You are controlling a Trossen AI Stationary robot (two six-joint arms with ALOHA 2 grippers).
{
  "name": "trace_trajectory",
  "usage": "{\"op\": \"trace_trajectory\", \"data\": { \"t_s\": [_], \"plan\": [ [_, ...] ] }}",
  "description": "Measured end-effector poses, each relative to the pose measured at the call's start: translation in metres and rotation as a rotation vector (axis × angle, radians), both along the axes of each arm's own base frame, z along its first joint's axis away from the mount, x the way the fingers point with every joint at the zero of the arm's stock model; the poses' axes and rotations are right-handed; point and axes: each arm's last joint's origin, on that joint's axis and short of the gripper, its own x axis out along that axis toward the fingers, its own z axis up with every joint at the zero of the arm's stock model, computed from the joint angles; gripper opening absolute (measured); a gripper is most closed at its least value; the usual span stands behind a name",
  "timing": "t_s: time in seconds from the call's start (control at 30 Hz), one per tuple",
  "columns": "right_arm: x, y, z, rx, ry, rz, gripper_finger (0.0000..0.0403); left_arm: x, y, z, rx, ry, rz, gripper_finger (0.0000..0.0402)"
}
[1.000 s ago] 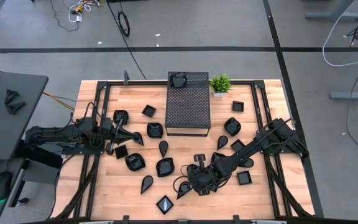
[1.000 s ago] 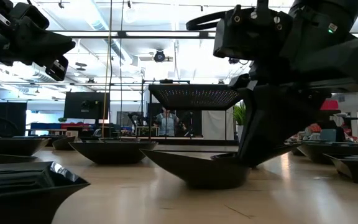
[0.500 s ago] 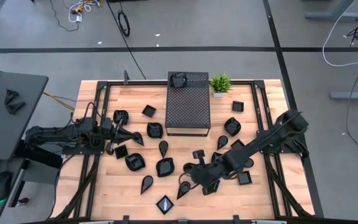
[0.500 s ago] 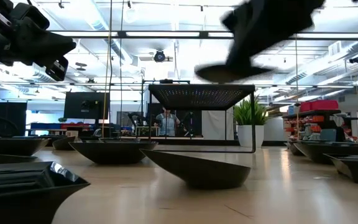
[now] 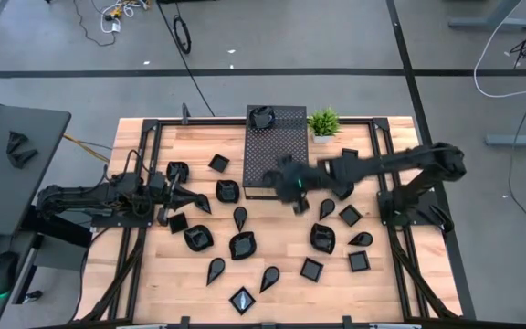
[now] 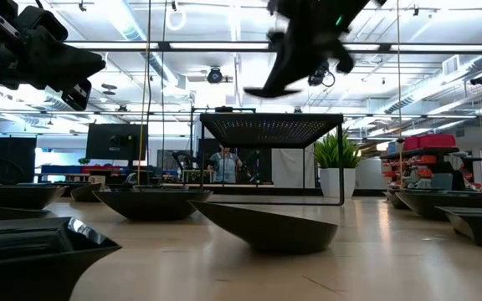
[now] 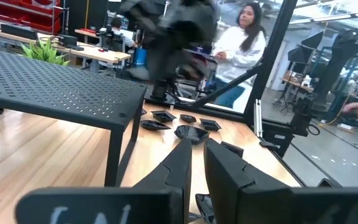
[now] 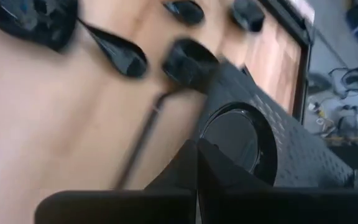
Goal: Pick & Place Mini shaped plates
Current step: Put the black drop-shaped plate on the shelf
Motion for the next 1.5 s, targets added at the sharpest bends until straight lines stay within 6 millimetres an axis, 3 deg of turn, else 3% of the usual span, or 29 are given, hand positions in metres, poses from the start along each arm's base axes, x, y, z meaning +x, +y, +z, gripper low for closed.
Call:
{"op": "trace_trajectory", "data": {
  "t_s": [0.13,0.3,0.67,0.97,1.17,1.33,1.5],
  "plan": [
    [-0.001,-0.049,-0.002,-0.032,0.014,-0.024,0.0004,0.0,0.0,0.0,0.0,0.0,0.0,0.0048],
    [-0.01,-0.091,-0.003,-0.032,0.022,-0.054,0.0005,0.0,0.0,0.0,0.0,-0.001,0.001,0.0048],
    [-0.019,-0.131,-0.006,0.006,-0.008,-0.096,0.0021,0.0,0.0,0.0,-0.001,-0.001,0.003,0.0048],
    [-0.02,-0.141,-0.013,0.045,-0.006,-0.157,0.0041,0.0,0.0,0.0,-0.001,-0.001,0.008,0.0048],
    [-0.021,-0.141,-0.012,0.024,0.002,-0.222,0.009,0.0,0.0,0.0,-0.001,-0.002,0.011,0.0048],
    [-0.023,-0.128,0.005,-0.008,-0.049,-0.229,0.0136,0.0,0.0,0.0,-0.001,-0.002,0.011,0.0048],
    [-0.025,-0.113,0.017,0.139,-0.138,-0.351,0.0143,0.0,0.0,0.0,0.0,-0.002,0.011,0.0048]
  ]
}}
